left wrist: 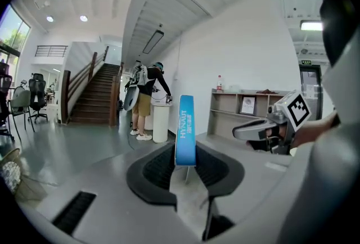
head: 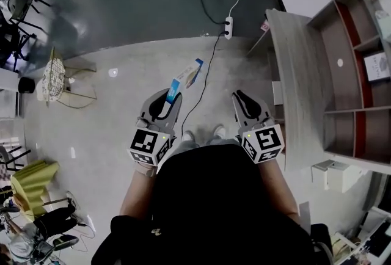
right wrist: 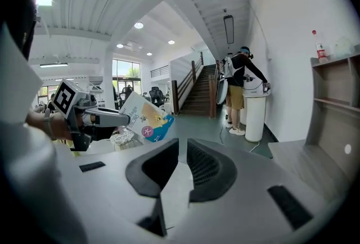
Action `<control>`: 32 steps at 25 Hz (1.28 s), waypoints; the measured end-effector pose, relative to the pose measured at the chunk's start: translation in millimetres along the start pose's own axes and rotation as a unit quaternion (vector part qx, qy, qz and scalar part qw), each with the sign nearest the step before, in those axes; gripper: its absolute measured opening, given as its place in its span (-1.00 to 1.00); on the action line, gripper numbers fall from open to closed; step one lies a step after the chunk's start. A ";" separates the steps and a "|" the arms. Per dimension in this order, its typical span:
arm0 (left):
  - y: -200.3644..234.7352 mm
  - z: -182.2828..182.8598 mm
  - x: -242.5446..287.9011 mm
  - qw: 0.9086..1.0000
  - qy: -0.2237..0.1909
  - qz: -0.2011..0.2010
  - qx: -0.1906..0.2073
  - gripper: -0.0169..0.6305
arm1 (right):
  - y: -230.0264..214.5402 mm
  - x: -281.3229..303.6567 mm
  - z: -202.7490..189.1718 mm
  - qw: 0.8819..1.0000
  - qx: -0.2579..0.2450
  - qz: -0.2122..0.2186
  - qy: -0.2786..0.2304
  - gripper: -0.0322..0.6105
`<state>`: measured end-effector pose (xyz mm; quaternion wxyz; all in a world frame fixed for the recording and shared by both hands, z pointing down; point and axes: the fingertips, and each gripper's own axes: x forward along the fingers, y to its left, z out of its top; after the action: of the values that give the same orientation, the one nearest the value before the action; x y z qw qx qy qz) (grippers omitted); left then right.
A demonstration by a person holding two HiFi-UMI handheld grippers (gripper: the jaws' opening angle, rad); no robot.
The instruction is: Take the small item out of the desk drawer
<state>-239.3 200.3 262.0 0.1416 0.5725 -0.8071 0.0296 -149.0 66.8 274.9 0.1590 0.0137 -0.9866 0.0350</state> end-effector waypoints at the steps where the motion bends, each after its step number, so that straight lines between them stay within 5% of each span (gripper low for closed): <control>1: 1.2 1.6 -6.0 1.000 -0.003 0.004 0.000 -0.64 | 2.8 -1.0 2.7 1.000 -0.002 0.002 -0.001 -0.78; 9: 13.7 3.4 -32.1 0.999 -0.020 0.033 -0.001 -0.64 | 16.9 0.6 17.1 1.000 -0.010 0.018 -0.013 -0.78; 32: 35.1 -3.7 -29.9 0.999 -0.011 0.039 -0.018 -0.64 | 27.2 26.7 12.7 0.999 -0.024 0.025 0.017 -0.82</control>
<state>-262.2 240.5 261.8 0.1418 0.5383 -0.8306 0.0141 -179.3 92.6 269.5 0.1755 -0.0150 -0.9842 0.0157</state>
